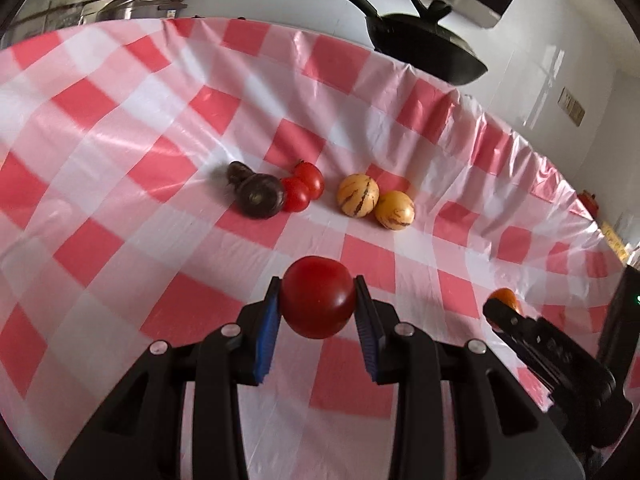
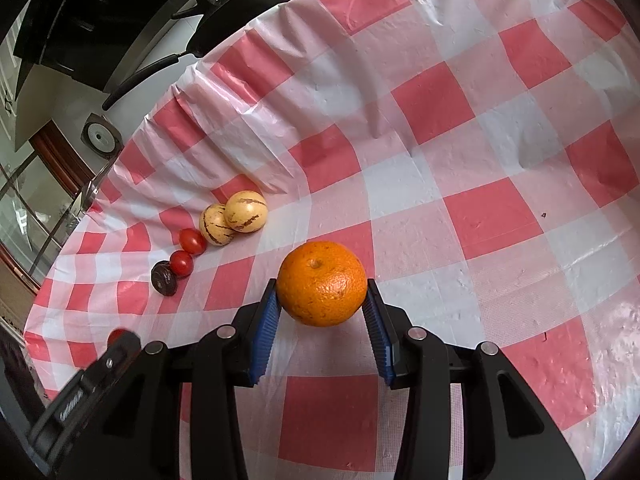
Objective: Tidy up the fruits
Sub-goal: 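Carry the held orange and tomato from the table over the white box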
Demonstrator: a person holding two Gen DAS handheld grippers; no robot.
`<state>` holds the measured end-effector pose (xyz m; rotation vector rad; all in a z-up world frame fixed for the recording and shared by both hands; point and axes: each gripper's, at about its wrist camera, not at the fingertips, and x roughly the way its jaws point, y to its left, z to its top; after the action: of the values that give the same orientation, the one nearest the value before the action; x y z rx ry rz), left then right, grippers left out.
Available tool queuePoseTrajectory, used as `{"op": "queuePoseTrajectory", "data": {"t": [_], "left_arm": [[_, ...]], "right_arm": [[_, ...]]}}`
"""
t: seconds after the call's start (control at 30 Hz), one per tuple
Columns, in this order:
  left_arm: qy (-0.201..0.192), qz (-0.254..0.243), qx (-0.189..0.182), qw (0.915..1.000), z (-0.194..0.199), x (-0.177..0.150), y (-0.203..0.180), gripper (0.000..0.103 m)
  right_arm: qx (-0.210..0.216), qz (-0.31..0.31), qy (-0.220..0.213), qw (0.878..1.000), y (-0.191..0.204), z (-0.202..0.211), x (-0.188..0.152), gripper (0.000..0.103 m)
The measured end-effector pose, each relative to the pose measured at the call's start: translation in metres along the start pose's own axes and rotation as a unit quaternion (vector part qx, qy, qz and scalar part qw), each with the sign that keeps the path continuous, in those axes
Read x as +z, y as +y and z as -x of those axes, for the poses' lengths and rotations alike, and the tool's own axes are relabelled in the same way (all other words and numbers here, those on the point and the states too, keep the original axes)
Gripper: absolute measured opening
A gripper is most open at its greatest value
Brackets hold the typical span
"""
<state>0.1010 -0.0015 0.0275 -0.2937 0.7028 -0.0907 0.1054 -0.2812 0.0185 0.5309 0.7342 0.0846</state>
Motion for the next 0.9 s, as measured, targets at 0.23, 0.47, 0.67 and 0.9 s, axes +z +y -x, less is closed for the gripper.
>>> {"op": "queuePoseTrajectory", "data": {"t": [0.23,0.47,0.67,0.9], "left_arm": [[-0.018,0.023,-0.008,0.9995,0.017,-0.008,0.017,0.035],[-0.039,0.052,-0.005,0.9979,0.059,-0.027,0.041,0.035],[-0.056,0.062,0.004,0.9965,0.128,-0.062,0.067,0.035],[-0.07,0.01,0.036,0.9969,0.212,-0.099,0.105,0.035]], "right_arm": [[0.003,-0.004,0.0,1.0,-0.001,0.002,0.0,0.042],[0.011,-0.008,-0.008,1.0,-0.002,0.004,0.001,0.042],[0.027,-0.003,-0.008,1.0,-0.001,0.008,0.001,0.042],[0.01,0.0,0.009,1.0,0.005,0.023,-0.017,0.042]]}}
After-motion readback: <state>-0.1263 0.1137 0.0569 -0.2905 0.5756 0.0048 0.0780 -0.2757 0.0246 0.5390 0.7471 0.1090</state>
